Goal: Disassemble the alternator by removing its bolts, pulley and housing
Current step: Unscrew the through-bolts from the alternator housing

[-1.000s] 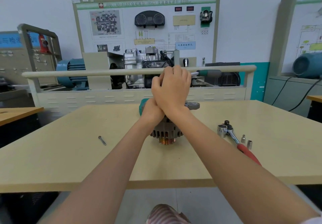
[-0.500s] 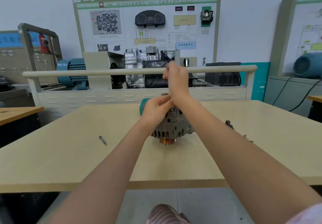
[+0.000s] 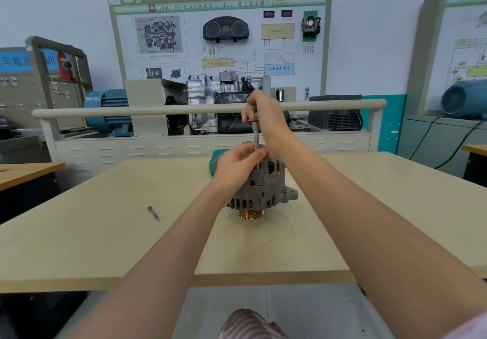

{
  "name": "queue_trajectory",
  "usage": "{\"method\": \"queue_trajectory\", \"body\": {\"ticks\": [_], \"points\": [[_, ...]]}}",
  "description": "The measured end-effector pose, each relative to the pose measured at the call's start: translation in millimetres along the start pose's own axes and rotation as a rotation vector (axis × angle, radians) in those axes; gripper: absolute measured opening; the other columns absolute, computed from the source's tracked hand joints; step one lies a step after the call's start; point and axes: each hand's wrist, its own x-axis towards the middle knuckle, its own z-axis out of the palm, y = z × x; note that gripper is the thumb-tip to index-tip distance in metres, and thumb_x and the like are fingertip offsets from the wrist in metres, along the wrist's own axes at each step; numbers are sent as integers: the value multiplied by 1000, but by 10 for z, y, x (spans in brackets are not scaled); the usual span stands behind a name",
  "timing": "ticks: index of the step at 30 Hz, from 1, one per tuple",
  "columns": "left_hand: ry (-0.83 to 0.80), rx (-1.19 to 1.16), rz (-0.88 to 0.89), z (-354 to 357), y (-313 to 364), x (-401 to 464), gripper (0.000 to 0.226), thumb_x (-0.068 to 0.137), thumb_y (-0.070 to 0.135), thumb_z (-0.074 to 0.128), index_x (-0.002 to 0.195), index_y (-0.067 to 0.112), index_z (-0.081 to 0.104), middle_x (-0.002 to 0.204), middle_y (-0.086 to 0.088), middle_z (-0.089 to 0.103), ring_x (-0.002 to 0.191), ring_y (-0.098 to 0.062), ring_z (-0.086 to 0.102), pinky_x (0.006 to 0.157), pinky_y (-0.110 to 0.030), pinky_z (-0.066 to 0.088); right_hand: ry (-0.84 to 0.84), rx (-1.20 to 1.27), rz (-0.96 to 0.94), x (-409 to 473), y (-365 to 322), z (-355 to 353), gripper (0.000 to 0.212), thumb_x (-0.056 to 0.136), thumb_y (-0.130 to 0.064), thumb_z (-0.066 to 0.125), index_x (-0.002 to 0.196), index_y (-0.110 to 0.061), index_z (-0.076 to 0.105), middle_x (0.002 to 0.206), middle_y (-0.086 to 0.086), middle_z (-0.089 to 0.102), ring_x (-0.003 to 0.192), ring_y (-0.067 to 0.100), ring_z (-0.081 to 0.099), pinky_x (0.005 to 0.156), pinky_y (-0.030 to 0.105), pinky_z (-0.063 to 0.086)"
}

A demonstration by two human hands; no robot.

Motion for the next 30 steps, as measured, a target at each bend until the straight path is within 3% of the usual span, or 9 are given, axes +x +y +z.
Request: {"method": "queue_trajectory", "body": {"ticks": [4,8,11,16,19,22,26,28,30], "points": [[0,-9,13,7,0,-3,21,93,35,56,101,23,71,95,5,72,89,-9,61,69,-25,39,66,152,39,-32,21,-47,42,92,-12,37,50,-12,40,49,-3,44,52,8,46,54,19,36],[53,3,-10,15,-20,17,14,93,21,56,85,21,68,76,7,66,73,-5,57,57,-18,38,249,-668,-320,-174,238,19,14,88,-15,46,77,-8,52,75,1,47,75,16,44,72,29,35],[87,54,-39,6,-41,35,21,93,11,51,75,19,55,71,2,59,67,-8,52,50,-16,37,410,-1165,-393,-257,323,98,28,81,-24,45,101,-6,55,96,8,52,92,25,46,89,34,31],[86,59,-10,22,-9,11,16,93,14,50,79,19,56,75,2,59,71,-8,52,55,-19,36,342,-948,-402,-201,233,131,15,82,-23,49,76,-11,54,82,1,50,85,20,44,88,32,32],[47,40,9,16,6,-13,14,95,23,52,84,25,62,81,6,64,80,-8,56,67,-24,41,171,-637,-308,-121,113,124,42,88,-23,46,48,-17,35,50,-7,35,54,10,35,64,28,31],[24,17,-12,18,48,-40,24,94,32,53,113,22,66,101,5,70,100,-14,59,90,-35,45,31,-217,-77,-37,0,65,44,92,-17,41,49,-15,32,48,0,33,50,18,30,57,29,27],[5,14,-27,17,60,-57,26,94,34,53,112,22,68,104,2,70,102,-17,61,93,-39,45,37,146,56,-14,-17,-27,44,92,-14,36,48,-14,33,42,-5,39,49,8,43,56,20,34],[9,13,-24,15,57,-63,26,94,32,53,112,20,68,104,0,71,103,-18,61,93,-38,46,83,76,35,-57,7,-4,41,92,-13,36,51,-10,42,52,-3,46,55,8,43,55,11,39],[22,13,-20,9,43,-59,23,95,26,53,108,15,68,96,-1,70,96,-16,60,83,-32,47,121,-234,-104,-131,76,54,30,92,-12,40,63,-7,49,65,0,47,60,12,41,54,12,38]]}}
